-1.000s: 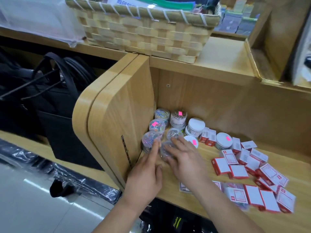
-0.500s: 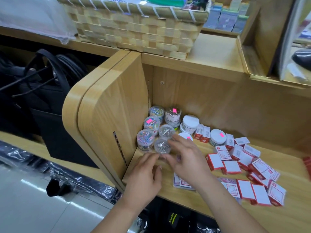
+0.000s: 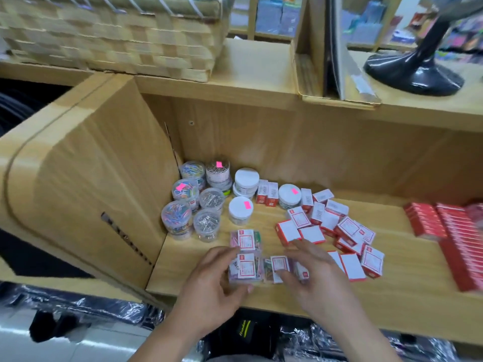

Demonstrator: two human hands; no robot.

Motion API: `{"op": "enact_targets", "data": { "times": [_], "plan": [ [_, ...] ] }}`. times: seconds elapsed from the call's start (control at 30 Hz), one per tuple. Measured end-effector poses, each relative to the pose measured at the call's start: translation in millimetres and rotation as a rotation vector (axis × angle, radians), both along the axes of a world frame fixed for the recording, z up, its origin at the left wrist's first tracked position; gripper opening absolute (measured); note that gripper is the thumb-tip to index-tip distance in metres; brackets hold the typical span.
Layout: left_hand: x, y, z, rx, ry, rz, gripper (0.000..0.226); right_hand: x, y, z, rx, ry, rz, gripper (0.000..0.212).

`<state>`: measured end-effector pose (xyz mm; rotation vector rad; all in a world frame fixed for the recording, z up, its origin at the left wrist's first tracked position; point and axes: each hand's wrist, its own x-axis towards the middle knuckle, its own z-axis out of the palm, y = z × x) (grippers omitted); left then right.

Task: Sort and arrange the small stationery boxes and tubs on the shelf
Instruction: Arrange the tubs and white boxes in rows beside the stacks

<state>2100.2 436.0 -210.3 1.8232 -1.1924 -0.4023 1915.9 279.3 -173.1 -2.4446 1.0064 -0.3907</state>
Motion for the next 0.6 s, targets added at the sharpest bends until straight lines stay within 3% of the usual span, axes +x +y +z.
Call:
{"op": "enact_targets", "data": {
  "times": [0.1, 0.2, 0.4, 0.5, 0.6],
  "plan": [
    [-2.3, -3.1, -10.7, 0.019, -0.014, 0.002, 0.058, -16.4, 0.6, -19.3, 0.055, 0.055, 0.021, 0.049],
    [-4.3, -8.8, -14.8, 0.016, -0.056, 0.04, 0.054, -25.2, -0.6, -33.0, 0.04, 0.017, 0.013, 0.052],
    [-9.5, -17.7, -6.5, 0.042, -0.079, 0.002, 0.055, -29.3, -4.2, -29.8, 0.072, -0.025, -0.056, 0.042],
    [-5.5, -23.8, 0.4, 0.074, -0.068, -0.026, 0.047, -22.0, -12.5, -7.0, 0.082, -0.024, -0.101, 0.022],
    [4.5, -36.4, 17.1, 0.058, -0.243, 0.034, 0.038, 5.1, -35.5, 18.5, -0.067, -0.09, -0.186, 0.012]
  ]
}}
